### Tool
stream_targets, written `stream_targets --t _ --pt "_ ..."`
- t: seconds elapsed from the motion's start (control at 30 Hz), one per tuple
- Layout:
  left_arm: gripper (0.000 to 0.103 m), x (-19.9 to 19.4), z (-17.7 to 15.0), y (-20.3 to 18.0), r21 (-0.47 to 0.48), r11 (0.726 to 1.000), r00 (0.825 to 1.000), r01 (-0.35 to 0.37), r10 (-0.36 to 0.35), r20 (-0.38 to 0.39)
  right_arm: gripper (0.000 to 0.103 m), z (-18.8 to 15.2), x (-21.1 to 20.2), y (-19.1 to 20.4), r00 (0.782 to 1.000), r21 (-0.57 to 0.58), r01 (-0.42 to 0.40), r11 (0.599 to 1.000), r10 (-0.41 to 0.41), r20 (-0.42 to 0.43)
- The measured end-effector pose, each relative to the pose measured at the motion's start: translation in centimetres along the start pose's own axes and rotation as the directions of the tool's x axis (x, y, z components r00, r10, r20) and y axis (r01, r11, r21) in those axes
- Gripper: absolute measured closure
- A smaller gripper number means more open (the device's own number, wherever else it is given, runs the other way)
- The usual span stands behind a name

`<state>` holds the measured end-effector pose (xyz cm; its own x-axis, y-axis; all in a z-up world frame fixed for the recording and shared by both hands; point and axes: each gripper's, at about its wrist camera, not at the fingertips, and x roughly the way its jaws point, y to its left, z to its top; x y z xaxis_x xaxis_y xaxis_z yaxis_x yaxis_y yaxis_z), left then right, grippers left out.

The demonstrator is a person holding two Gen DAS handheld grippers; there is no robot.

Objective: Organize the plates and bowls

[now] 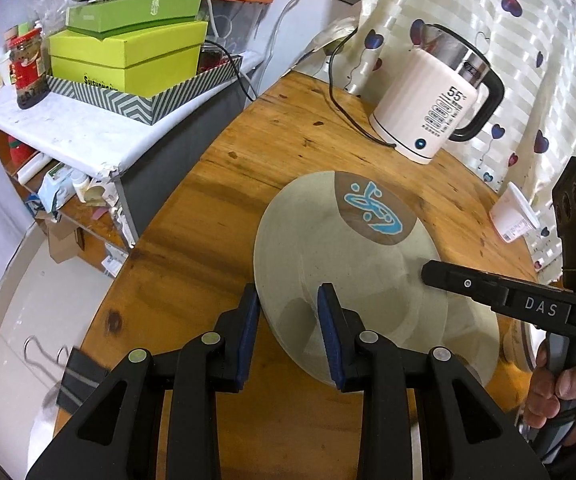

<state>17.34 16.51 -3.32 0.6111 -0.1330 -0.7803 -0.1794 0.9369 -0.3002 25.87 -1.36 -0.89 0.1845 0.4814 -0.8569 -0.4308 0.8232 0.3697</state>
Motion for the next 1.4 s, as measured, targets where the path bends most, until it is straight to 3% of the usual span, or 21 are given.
stream_targets --t 0.7,1.4 --pt "0.072 -6.9 -7.8 -4.4 0.066 0.998 1.000 0.012 -0.013 0.007 0.085 -9.7 -7.5 0.7 0.999 0.016 0.003 1.000 -0.003 0.039" --pt "0.072 -7.4 -12.6 -7.1 0.121 0.992 0.999 0.021 -0.015 -0.045 0.085 -15.8 -9.4 -1.3 0.999 0.072 0.022 0.997 -0.024 0.032"
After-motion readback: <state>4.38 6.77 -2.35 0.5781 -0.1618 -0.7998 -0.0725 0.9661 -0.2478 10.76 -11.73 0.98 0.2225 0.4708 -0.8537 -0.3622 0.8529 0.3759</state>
